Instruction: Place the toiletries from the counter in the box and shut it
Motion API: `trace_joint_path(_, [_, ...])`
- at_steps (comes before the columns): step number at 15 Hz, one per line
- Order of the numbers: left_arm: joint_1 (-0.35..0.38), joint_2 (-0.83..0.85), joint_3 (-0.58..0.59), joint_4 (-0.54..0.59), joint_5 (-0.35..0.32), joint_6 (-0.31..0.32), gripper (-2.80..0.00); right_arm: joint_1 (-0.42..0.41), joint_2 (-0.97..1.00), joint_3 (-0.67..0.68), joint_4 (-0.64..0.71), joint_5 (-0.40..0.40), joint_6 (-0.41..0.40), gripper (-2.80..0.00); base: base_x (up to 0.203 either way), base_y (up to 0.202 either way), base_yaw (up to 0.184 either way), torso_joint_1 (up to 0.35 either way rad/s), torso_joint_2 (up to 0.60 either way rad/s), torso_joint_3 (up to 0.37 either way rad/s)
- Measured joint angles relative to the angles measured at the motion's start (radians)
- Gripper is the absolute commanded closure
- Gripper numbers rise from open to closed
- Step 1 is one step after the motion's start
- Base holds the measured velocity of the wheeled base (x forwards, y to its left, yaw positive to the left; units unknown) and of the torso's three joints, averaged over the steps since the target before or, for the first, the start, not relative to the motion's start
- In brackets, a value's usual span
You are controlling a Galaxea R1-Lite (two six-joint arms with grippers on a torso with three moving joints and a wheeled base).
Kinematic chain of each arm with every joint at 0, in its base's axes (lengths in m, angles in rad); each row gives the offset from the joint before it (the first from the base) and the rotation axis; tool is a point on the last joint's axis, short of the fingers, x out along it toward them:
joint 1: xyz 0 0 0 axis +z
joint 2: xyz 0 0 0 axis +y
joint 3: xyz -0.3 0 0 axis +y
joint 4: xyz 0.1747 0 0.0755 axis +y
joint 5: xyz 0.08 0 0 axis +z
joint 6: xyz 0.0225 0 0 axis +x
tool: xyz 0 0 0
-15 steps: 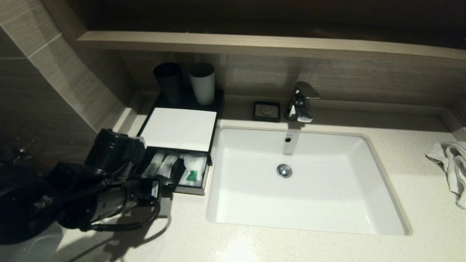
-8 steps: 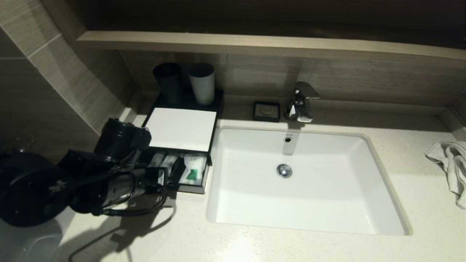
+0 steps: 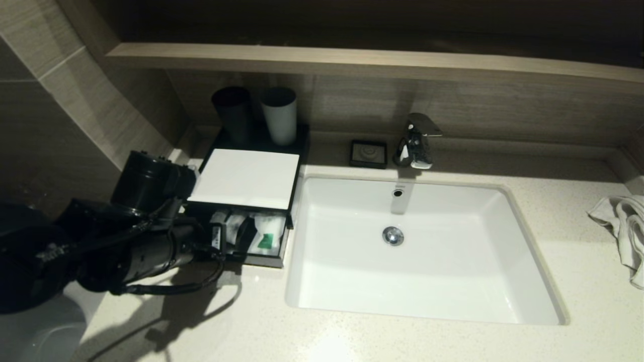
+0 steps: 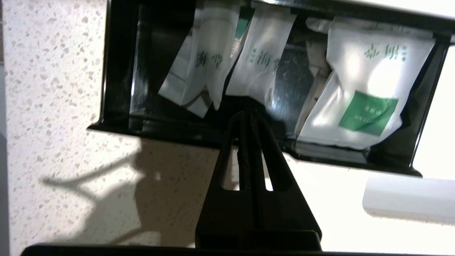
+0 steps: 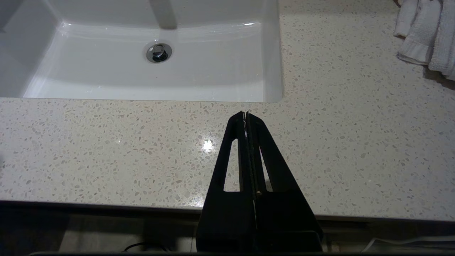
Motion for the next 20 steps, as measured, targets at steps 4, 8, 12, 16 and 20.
trace_joint_path(4, [-0.003, -0.024, 0.049, 0.016, -0.002, 0.0, 0.0, 0.0, 0.0, 0.0, 0.0, 0.0, 0.0, 0.0, 0.0, 0.0, 0.0, 0.0, 0.0, 0.0])
trace_joint_path(8, [-0.007, -0.018, 0.093, 0.014, -0.021, 0.0, 0.0, 0.0, 0.0, 0.0, 0.0, 0.0, 0.0, 0.0, 0.0, 0.0, 0.0, 0.0, 0.0, 0.0])
trace_joint_path(12, [-0.008, -0.011, 0.104, 0.012, -0.07, -0.001, 0.0, 0.0, 0.0, 0.0, 0.0, 0.0, 0.0, 0.0, 0.0, 0.0, 0.0, 0.0, 0.0, 0.0])
trace_joint_path(16, [-0.008, 0.01, 0.104, 0.006, -0.088, -0.002, 0.0, 0.0, 0.0, 0.0, 0.0, 0.0, 0.0, 0.0, 0.0, 0.0, 0.0, 0.0, 0.0, 0.0])
trace_joint_path(20, [-0.008, 0.026, 0.086, 0.003, -0.11, -0.001, 0.0, 0.0, 0.0, 0.0, 0.0, 0.0, 0.0, 0.0, 0.0, 0.0, 0.0, 0.0, 0.0, 0.0])
